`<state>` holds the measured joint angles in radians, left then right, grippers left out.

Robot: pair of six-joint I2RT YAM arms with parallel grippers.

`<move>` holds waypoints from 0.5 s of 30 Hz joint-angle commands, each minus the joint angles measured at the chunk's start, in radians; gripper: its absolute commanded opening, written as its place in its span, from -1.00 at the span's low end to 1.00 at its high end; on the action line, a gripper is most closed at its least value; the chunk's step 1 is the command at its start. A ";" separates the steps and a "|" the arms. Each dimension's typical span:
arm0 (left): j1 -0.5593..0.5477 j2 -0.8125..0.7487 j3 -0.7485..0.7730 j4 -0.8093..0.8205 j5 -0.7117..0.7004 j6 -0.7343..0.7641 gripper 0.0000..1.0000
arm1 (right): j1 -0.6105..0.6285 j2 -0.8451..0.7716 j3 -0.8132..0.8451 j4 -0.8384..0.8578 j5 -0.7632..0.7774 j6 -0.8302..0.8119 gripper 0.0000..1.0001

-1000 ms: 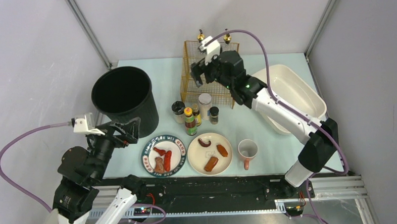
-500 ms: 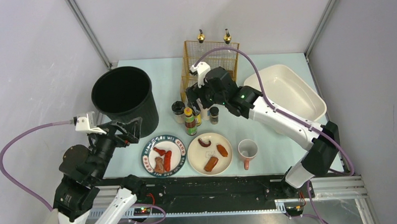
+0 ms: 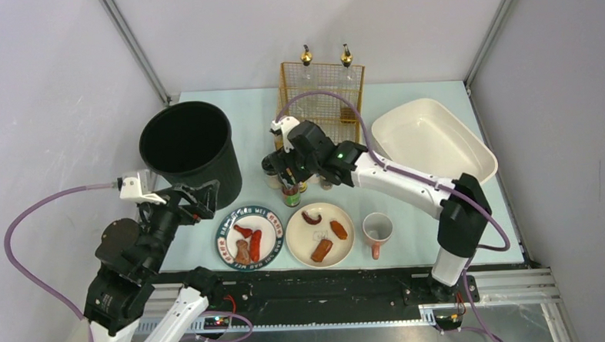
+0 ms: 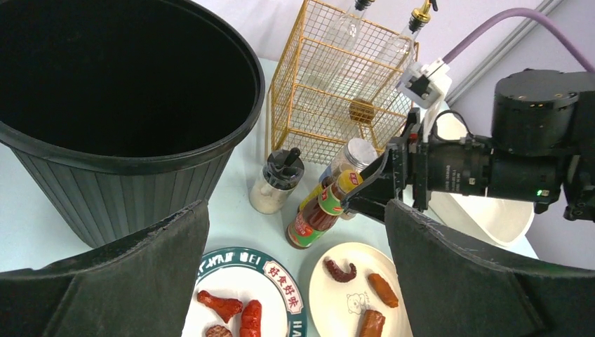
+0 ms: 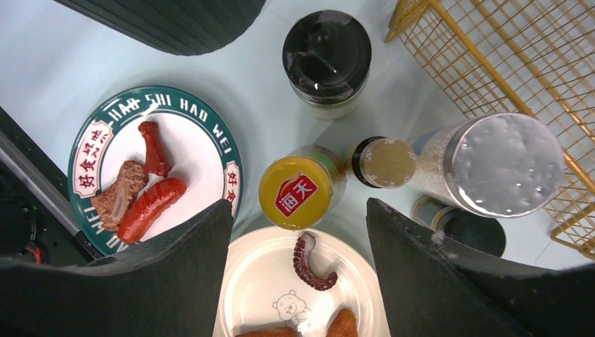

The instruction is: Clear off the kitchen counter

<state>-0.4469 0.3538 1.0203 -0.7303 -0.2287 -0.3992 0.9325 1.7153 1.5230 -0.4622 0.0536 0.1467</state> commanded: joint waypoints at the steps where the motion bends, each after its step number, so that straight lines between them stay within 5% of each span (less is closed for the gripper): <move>1: -0.003 0.015 -0.001 0.001 0.001 -0.012 0.97 | 0.017 0.024 0.068 0.005 0.037 0.012 0.46; 15: -0.003 0.023 0.003 -0.006 -0.004 0.007 0.97 | 0.041 0.096 0.138 -0.037 0.068 -0.015 -0.14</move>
<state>-0.4469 0.3565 1.0199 -0.7448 -0.2302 -0.4004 0.9596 1.7916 1.6043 -0.4789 0.0994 0.1421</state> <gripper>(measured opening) 0.985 0.444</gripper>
